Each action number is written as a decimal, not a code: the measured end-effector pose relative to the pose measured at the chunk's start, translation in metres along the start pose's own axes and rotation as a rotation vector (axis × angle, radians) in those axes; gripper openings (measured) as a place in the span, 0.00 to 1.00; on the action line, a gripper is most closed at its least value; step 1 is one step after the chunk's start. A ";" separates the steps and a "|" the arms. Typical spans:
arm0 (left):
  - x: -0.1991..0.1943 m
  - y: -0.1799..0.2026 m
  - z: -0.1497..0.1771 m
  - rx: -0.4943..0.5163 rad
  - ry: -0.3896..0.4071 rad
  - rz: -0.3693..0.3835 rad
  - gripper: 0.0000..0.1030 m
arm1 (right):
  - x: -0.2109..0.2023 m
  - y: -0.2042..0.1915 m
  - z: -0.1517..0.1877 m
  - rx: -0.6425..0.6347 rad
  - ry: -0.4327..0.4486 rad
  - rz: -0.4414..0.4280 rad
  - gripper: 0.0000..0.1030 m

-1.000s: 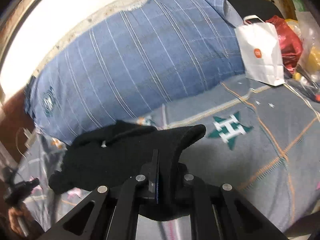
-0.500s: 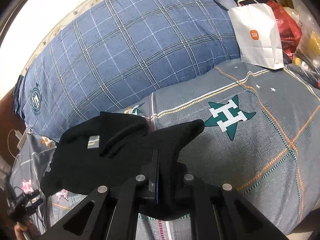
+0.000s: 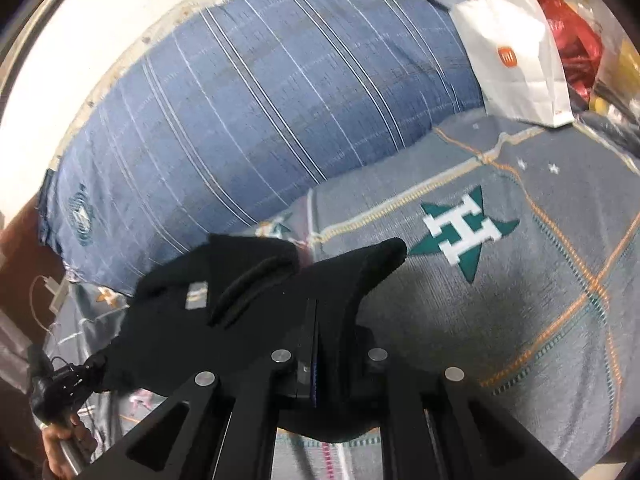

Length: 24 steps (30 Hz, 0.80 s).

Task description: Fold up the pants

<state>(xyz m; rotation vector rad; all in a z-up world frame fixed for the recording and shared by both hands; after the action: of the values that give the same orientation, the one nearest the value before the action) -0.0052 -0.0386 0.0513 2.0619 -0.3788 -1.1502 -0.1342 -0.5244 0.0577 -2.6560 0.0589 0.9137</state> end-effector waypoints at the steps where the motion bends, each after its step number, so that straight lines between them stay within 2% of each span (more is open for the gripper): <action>1: -0.009 0.002 0.001 0.016 0.000 0.002 0.09 | -0.007 -0.002 -0.002 -0.003 0.008 -0.009 0.07; 3: -0.032 0.005 0.005 0.067 0.003 -0.016 0.09 | -0.022 -0.005 -0.006 -0.029 0.019 -0.019 0.07; 6: -0.036 -0.009 0.019 0.085 -0.046 -0.064 0.09 | -0.030 -0.004 0.000 -0.063 -0.018 0.001 0.07; 8: -0.025 -0.033 0.036 0.075 -0.094 -0.138 0.13 | -0.023 0.002 0.010 -0.072 -0.072 0.033 0.07; 10: -0.013 -0.056 0.049 0.040 -0.142 -0.196 0.13 | -0.003 0.008 0.023 -0.069 -0.165 0.041 0.07; 11: -0.010 -0.064 0.056 0.032 -0.156 -0.205 0.18 | 0.008 0.012 0.030 -0.073 -0.225 0.053 0.07; 14: -0.022 -0.070 0.064 0.065 -0.126 -0.254 0.24 | 0.024 0.017 0.041 -0.084 -0.291 0.128 0.07; 17: -0.041 -0.073 0.063 0.071 -0.128 -0.288 0.23 | 0.014 0.011 0.032 -0.107 -0.261 0.164 0.09; 21: -0.072 -0.069 0.056 0.131 -0.056 -0.334 0.24 | -0.008 0.003 0.016 -0.175 -0.204 0.266 0.14; 23: -0.084 -0.062 0.050 0.146 -0.021 -0.324 0.24 | -0.017 -0.005 0.009 -0.185 -0.171 0.260 0.14; 24: -0.084 -0.060 0.046 0.151 -0.011 -0.319 0.26 | -0.020 -0.013 0.003 -0.187 -0.151 0.227 0.14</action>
<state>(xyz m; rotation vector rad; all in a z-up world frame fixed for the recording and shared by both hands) -0.0955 0.0295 0.0441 2.3085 -0.1468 -1.3543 -0.1506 -0.5128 0.0714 -2.7808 0.2562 1.2463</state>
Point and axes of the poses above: each gripper's, at about its wrist camera, not at the fingertips, and x roughly the way its jaws point, y to its right, z to its underside, the point moved 4 cm from there along x, roughly the way its jaws point, and after that the axes turned 12 degrees about -x, right-handed, at the moved point
